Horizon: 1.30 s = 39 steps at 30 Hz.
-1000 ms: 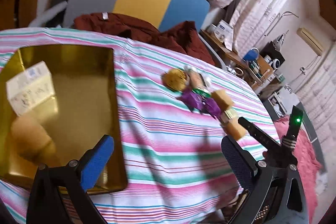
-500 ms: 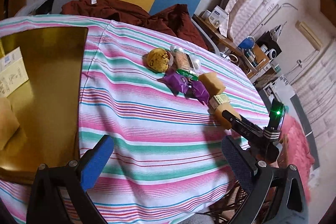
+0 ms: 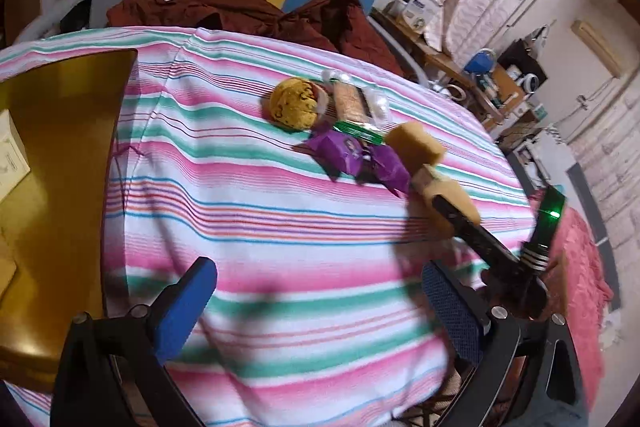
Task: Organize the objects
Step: 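Move the right tool to a second tan sponge and grasp it, then grasp a purple snack packet with the left tool while the right tool holds the sponge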
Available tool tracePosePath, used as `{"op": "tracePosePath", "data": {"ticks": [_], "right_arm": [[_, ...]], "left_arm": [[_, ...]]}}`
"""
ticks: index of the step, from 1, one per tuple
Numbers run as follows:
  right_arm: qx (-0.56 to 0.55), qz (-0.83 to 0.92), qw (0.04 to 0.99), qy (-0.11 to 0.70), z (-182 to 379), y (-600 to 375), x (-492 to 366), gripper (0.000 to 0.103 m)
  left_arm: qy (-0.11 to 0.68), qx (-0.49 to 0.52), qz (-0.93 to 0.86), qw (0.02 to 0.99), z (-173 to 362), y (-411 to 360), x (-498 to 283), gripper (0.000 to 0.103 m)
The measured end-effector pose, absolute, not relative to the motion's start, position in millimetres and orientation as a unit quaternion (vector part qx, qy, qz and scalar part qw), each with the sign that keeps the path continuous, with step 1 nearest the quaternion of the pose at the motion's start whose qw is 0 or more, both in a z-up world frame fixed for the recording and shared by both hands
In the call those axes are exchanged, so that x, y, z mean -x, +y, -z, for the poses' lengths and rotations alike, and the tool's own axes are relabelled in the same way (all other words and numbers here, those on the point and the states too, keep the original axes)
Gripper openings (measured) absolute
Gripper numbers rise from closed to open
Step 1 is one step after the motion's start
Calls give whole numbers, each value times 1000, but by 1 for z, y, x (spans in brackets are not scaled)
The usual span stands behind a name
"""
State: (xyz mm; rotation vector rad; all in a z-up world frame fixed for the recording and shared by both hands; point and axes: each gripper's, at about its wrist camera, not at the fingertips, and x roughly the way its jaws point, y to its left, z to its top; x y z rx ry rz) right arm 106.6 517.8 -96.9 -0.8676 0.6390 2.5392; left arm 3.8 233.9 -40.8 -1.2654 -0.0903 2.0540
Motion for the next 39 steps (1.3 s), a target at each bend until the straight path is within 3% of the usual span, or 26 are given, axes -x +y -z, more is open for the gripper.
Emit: {"op": "tracePosePath", "data": {"ticks": [10, 22, 25, 29, 34, 39], "right_arm": [[289, -900, 186, 269, 108, 528, -111, 56], [269, -900, 169, 297, 116, 535, -116, 56], [269, -901, 171, 295, 116, 534, -115, 56], [267, -902, 172, 294, 117, 534, -116, 56], [266, -902, 172, 294, 118, 534, -117, 56], [266, -902, 173, 293, 118, 534, -117, 56]], "left_arm": [[-3, 485, -800, 352, 60, 289, 24, 103], [162, 391, -840, 340, 75, 374, 59, 102], [181, 382, -841, 338, 82, 382, 65, 97], [170, 392, -832, 355, 98, 383, 71, 82], [163, 392, -830, 362, 102, 382, 65, 49], [146, 385, -837, 360, 102, 369, 62, 44]]}}
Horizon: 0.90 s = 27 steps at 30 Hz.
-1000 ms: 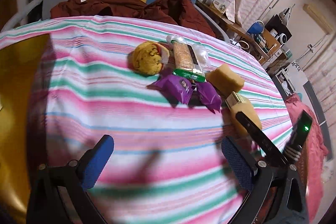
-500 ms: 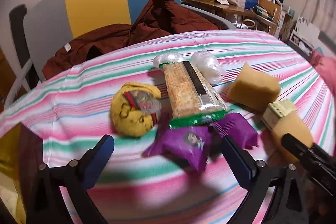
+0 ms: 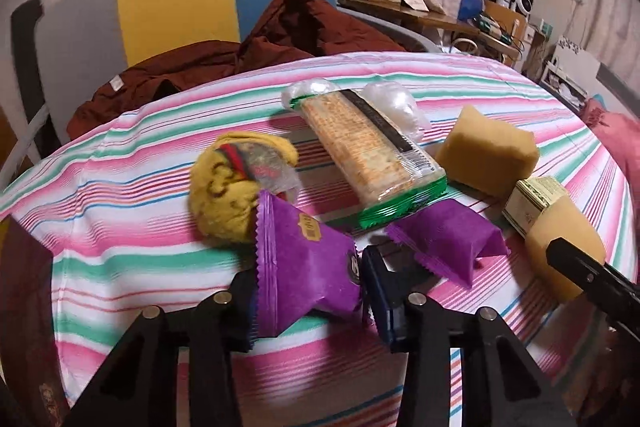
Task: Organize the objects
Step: 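Grasp a purple snack packet with the left tool while the right tool holds the sponge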
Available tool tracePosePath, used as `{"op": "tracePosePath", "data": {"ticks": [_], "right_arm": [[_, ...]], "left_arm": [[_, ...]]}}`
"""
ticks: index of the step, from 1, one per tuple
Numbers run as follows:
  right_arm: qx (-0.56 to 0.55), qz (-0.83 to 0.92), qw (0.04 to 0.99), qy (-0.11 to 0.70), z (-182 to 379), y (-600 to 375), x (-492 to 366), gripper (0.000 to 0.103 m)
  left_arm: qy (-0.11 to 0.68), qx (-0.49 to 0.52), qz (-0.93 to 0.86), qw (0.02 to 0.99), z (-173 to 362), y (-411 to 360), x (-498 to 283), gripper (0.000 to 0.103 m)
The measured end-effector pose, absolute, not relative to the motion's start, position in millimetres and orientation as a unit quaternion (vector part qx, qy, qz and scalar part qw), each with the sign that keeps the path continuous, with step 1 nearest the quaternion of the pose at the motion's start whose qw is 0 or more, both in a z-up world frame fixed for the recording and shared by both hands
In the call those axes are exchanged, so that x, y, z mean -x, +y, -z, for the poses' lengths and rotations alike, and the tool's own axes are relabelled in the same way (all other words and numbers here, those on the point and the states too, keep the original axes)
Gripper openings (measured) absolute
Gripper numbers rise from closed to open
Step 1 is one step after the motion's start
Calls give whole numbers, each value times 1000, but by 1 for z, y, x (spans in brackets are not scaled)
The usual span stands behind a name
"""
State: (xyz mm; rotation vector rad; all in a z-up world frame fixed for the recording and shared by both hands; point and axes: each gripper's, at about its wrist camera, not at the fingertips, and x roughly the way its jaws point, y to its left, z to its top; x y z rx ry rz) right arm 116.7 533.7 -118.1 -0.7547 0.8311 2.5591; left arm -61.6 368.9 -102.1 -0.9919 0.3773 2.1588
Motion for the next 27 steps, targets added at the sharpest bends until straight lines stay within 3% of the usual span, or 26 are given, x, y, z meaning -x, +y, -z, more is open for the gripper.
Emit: {"op": "tracePosePath", "data": {"ticks": [13, 27], "right_arm": [[258, -912, 195, 251, 108, 522, -118, 55], [262, -934, 136, 199, 101, 482, -106, 55]], "left_arm": [[82, 378, -864, 322, 103, 307, 46, 38], [6, 390, -863, 322, 96, 257, 30, 37]]}}
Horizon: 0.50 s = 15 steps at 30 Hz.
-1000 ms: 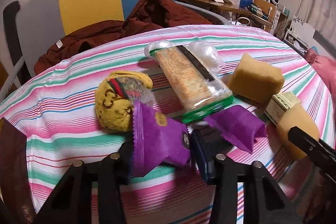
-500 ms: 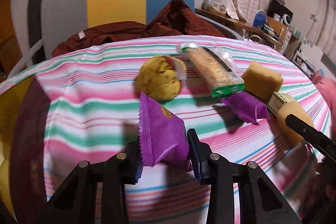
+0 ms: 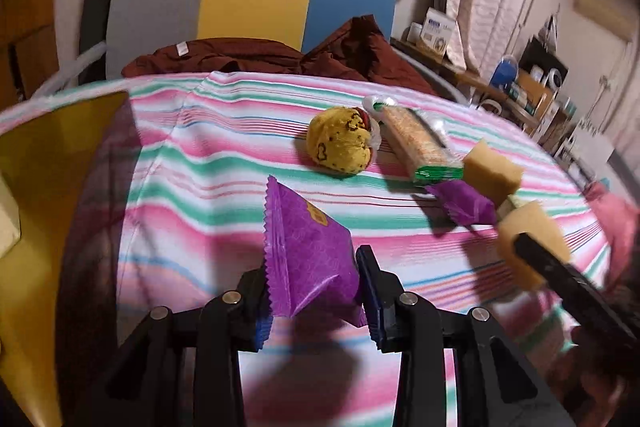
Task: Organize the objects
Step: 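Grasp a purple snack packet with the left tool while the right tool holds the sponge, then drop the purple packet into the gold tray with the left tool while the right tool drops the sponge there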
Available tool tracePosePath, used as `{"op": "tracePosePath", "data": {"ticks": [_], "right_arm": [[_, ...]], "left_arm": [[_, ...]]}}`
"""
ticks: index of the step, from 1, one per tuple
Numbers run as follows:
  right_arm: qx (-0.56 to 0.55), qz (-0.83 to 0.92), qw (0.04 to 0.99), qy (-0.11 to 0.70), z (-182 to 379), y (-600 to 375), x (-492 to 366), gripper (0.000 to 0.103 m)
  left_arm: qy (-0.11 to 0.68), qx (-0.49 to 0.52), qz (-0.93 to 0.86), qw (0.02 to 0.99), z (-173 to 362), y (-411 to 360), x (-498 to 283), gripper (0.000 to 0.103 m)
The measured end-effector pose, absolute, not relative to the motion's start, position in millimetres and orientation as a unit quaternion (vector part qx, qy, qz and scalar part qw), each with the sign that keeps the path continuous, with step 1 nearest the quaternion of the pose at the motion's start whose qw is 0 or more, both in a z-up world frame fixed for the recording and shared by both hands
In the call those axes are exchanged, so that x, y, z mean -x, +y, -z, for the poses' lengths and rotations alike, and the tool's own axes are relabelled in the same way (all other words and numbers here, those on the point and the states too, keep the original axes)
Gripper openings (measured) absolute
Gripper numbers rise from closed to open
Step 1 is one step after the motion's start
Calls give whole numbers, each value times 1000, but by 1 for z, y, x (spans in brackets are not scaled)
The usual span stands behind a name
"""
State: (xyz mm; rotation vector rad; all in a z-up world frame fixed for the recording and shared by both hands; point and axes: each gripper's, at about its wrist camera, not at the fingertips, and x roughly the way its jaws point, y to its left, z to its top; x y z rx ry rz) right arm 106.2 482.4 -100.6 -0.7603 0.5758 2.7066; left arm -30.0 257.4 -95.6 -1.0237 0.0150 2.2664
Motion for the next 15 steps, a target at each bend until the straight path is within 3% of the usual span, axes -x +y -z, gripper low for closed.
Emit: {"op": "tracePosePath", "data": {"ticks": [6, 15], "right_arm": [[260, -933, 158, 192, 99, 482, -108, 55], [255, -940, 193, 114, 88, 455, -107, 55]], "left_arm": [[-25, 385, -855, 347, 77, 228, 7, 38], [-79, 365, -864, 338, 41, 158, -5, 38]]}}
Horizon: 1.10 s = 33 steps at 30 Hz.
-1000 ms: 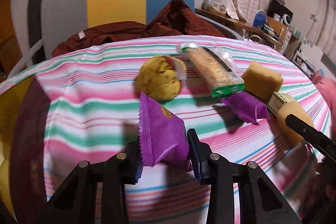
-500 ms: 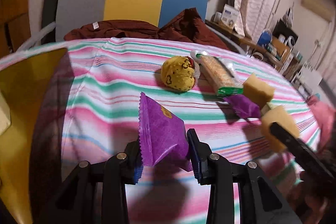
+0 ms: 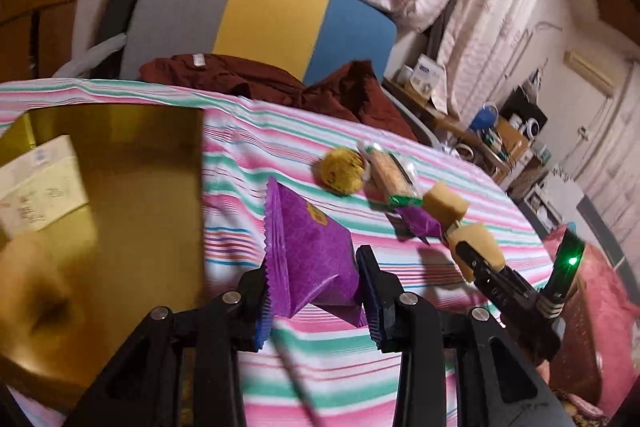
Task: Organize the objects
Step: 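Drop the purple packet into the gold tray with the left tool while the right tool drops the sponge there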
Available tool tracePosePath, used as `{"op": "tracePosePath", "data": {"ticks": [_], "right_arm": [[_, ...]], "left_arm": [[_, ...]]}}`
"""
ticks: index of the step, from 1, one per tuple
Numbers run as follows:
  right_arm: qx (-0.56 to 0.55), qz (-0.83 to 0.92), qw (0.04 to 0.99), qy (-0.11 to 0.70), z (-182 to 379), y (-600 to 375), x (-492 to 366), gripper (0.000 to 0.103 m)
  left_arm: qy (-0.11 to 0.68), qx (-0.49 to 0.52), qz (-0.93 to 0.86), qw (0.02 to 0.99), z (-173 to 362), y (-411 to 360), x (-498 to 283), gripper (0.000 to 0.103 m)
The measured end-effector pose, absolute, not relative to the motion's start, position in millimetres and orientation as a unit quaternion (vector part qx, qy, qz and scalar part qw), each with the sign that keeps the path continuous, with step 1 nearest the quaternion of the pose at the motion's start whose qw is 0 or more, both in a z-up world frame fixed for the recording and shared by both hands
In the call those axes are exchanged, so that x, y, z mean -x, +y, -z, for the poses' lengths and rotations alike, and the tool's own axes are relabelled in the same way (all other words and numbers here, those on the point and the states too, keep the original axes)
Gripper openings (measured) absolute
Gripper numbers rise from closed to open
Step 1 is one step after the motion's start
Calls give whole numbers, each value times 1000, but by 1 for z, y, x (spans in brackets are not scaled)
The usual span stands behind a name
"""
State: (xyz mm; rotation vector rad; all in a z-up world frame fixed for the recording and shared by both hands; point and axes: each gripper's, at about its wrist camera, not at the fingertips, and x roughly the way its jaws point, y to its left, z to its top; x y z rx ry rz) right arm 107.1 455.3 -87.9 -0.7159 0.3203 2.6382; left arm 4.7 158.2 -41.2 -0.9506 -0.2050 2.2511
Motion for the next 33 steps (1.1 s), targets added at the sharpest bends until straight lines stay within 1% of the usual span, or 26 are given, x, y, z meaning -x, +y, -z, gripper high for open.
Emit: {"op": "tracePosePath", "data": {"ticks": [8, 16, 27, 33], "right_arm": [[270, -945, 178, 53, 79, 418, -97, 54], [250, -961, 95, 72, 51, 360, -82, 55], [265, -957, -82, 89, 18, 256, -52, 55], [290, -946, -127, 68, 19, 213, -33, 55]], "left_arm": [[-117, 362, -882, 278, 31, 76, 10, 38], [-145, 342, -904, 210, 31, 0, 23, 38], [-176, 373, -900, 139, 62, -56, 49, 38], [-170, 394, -893, 137, 75, -53, 53, 39]]}}
